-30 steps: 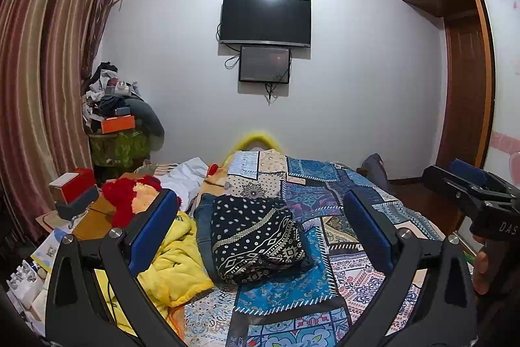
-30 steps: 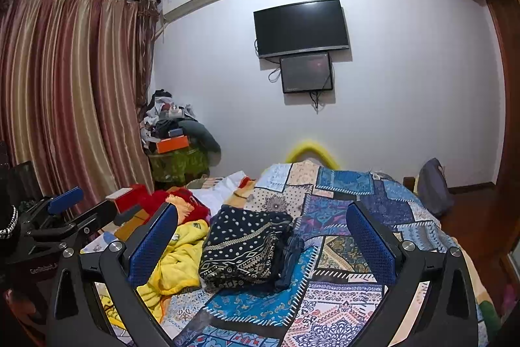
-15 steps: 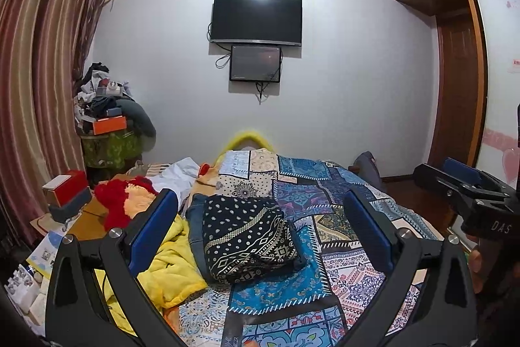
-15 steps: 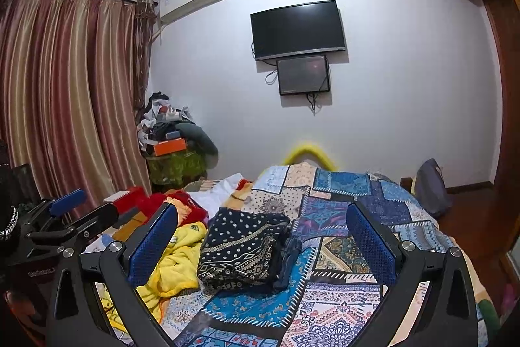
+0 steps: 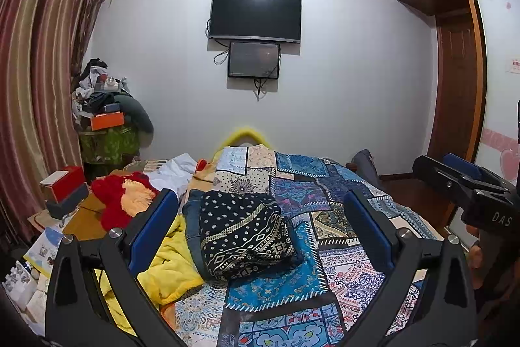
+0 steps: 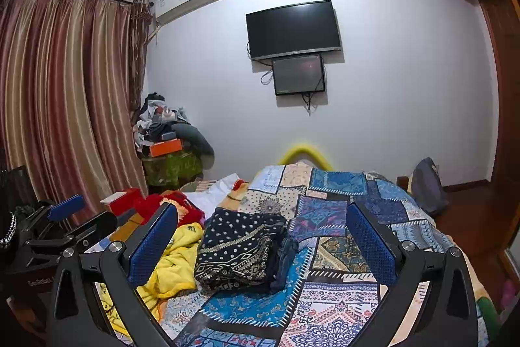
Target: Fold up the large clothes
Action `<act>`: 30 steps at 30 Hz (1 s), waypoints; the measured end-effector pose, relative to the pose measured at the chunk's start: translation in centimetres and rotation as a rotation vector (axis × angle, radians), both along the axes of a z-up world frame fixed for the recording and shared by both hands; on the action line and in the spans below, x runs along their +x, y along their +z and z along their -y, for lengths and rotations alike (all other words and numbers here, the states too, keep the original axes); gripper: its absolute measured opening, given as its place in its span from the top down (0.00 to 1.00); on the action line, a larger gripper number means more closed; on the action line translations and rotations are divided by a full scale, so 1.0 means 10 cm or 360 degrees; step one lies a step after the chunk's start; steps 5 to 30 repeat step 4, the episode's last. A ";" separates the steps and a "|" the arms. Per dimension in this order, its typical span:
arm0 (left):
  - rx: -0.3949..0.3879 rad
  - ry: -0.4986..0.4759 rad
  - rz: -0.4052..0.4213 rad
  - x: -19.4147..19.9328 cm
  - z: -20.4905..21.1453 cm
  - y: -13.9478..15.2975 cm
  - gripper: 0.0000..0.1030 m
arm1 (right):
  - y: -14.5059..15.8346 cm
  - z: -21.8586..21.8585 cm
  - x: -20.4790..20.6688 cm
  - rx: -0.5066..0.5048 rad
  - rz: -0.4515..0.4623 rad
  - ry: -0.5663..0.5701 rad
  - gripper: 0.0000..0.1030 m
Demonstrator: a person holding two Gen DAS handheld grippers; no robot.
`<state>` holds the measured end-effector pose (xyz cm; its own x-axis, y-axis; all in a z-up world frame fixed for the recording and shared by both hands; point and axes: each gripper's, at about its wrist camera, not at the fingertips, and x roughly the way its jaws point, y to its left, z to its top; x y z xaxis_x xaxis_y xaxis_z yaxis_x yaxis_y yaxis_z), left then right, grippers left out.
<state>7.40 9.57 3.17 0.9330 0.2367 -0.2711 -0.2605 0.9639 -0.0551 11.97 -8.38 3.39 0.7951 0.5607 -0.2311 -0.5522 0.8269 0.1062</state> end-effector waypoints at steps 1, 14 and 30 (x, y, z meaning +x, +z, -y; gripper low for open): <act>-0.0003 0.0001 -0.0002 0.00 0.00 -0.01 0.00 | 0.00 0.00 0.00 -0.0001 0.0001 -0.0002 0.00; -0.0007 0.0005 -0.0015 0.02 -0.02 -0.03 0.00 | 0.00 0.01 0.01 0.0000 -0.0002 0.0001 0.00; -0.0007 0.0005 -0.0015 0.02 -0.02 -0.03 0.00 | 0.00 0.01 0.01 0.0000 -0.0002 0.0001 0.00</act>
